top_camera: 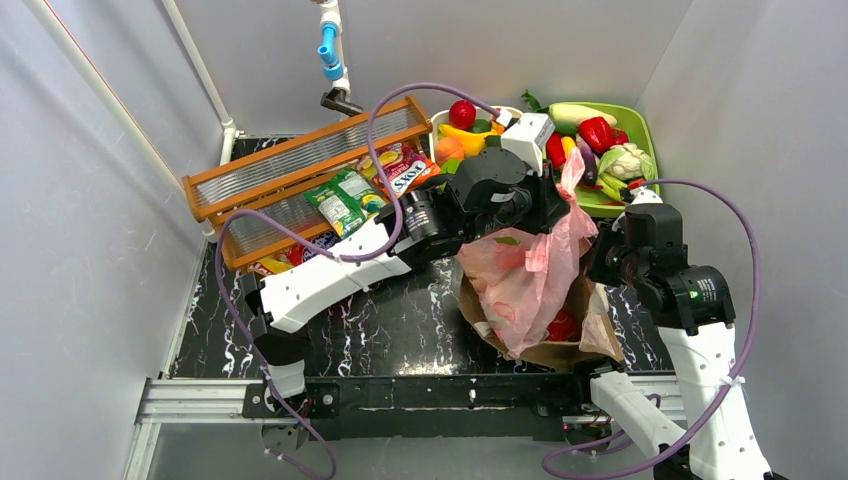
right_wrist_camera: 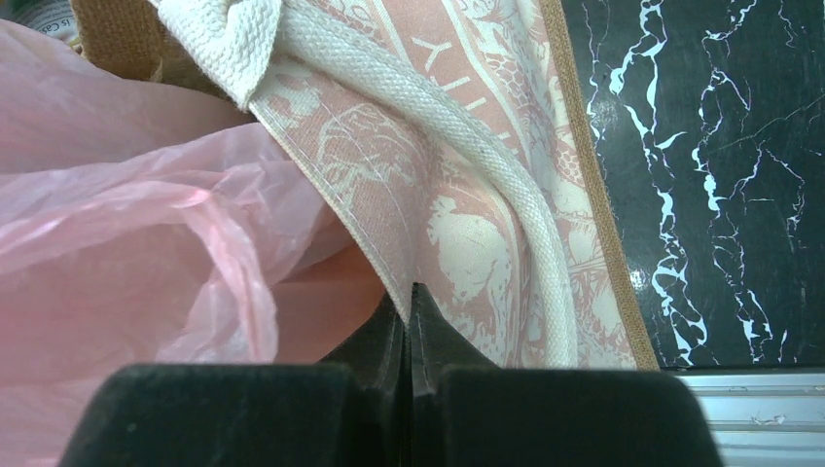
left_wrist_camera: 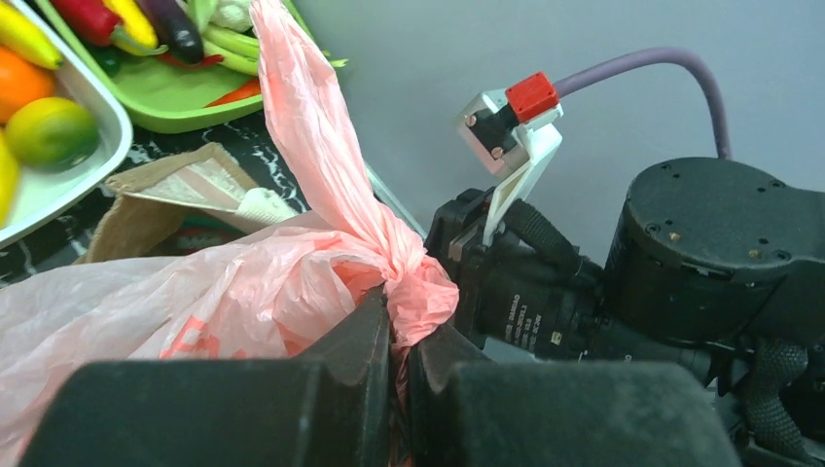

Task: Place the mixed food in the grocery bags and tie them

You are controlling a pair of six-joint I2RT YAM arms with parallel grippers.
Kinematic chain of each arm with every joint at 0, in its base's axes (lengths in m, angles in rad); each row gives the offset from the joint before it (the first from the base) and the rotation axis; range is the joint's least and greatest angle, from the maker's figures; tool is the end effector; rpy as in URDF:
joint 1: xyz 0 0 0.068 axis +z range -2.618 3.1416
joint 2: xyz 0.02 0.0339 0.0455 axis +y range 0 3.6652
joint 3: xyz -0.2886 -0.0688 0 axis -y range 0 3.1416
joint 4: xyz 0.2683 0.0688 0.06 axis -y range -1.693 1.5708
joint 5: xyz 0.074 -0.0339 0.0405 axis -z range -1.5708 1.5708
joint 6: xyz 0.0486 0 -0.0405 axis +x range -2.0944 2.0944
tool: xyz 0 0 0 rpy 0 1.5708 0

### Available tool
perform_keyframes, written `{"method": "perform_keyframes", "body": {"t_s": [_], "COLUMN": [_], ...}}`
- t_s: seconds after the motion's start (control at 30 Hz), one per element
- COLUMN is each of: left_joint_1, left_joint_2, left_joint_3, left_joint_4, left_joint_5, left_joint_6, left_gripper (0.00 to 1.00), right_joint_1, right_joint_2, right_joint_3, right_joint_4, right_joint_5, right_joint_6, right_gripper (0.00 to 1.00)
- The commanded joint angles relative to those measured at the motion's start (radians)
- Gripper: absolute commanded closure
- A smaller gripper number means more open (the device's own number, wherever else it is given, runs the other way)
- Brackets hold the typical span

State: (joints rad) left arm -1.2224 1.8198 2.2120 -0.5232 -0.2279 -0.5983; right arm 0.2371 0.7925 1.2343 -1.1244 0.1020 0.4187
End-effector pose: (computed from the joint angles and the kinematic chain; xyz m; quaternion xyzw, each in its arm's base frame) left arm 0.1593 -0.4065 0.5353 0.1580 0.7339 -0.4648 0.4694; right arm 0.1267 0.0255 0.4108 0.1036 0.8961 0.0946 0.4210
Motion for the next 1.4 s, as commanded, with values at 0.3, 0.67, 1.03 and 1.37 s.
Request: {"method": "perform_keyframes", "body": {"t_s": [0.3, 0.67, 1.03, 1.37], "left_joint_1": [0.03, 0.043, 0.043, 0.043], "left_joint_2": [-0.136, -0.145, -0.127, -0.254], "left_joint_3": [-0.372, -0.61, -0.349, -0.2], "left_joint_4": [0.476, 0.674, 0.123, -0.318], "left_joint_5": [0.172, 0.341, 0.258, 0.037], "left_joint_6": [-0.07, -0.262, -0.135, -0.07], "left_gripper": [1.0, 1.0, 0.16, 0.02], "right_joint_1": [0.004, 0.004, 0.003, 0.004], "right_joint_2": [-0.028, -0.021, -0.016, -0.004], "right_joint_3": [0.021, 0.027, 0.028, 0.026], "right_joint_4": [0.055, 0.054, 0.051, 0.055], "right_joint_5": [0.001, 0.012, 0.016, -0.005], "right_joint_6": [0.018, 0.015, 0.014, 0.02], "right_gripper": [0.99, 0.99, 0.99, 0.99]}}
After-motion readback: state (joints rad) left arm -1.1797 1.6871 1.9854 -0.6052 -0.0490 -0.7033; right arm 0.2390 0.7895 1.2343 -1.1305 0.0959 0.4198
